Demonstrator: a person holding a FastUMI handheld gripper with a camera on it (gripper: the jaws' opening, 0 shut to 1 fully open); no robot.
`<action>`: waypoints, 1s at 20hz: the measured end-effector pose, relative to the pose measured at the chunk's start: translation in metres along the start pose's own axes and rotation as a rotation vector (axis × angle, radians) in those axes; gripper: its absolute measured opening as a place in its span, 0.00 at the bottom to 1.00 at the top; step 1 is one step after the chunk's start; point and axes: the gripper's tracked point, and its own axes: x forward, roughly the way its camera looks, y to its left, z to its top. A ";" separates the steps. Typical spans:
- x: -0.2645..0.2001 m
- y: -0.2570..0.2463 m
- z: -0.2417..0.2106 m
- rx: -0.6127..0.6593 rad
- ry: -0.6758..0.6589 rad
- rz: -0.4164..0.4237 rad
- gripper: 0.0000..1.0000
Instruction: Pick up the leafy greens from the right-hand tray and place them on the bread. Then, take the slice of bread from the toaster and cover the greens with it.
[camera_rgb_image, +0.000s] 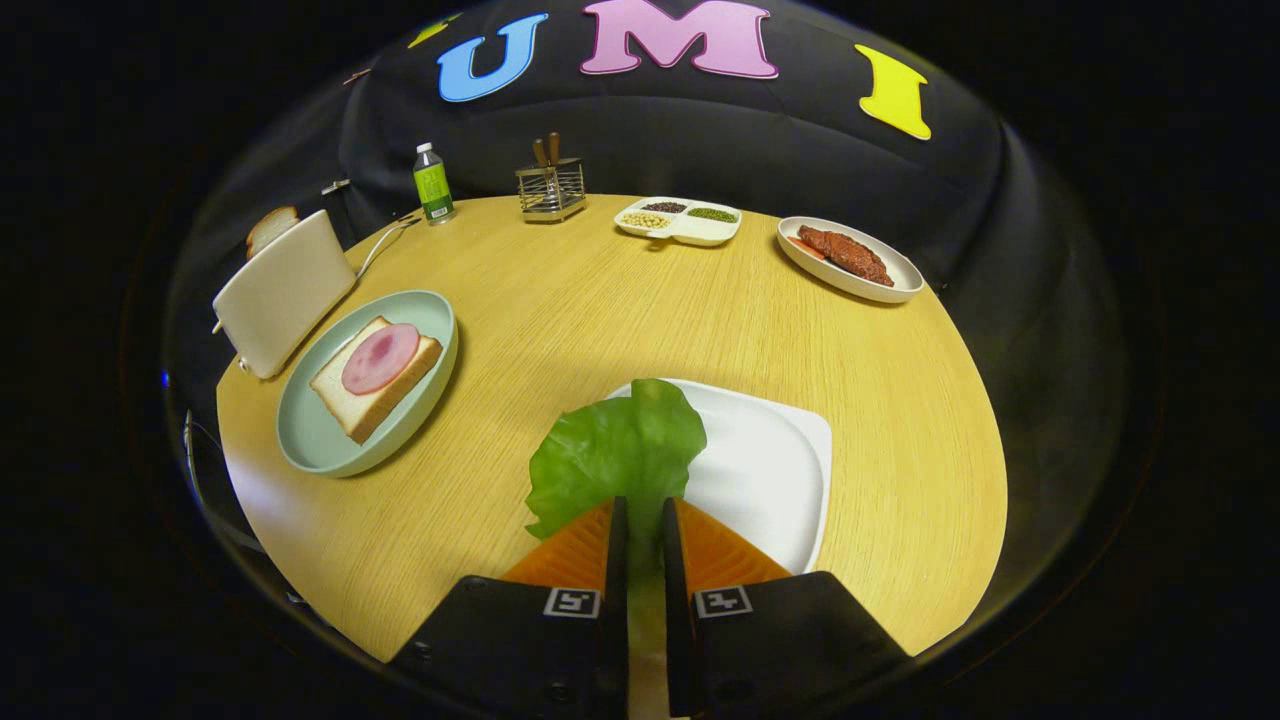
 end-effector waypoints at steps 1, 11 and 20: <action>0.006 0.001 -0.001 0.011 0.005 0.004 0.10; -0.046 0.007 0.051 0.120 -0.023 -0.028 0.07; -0.089 0.071 0.115 0.017 -0.130 -0.054 0.07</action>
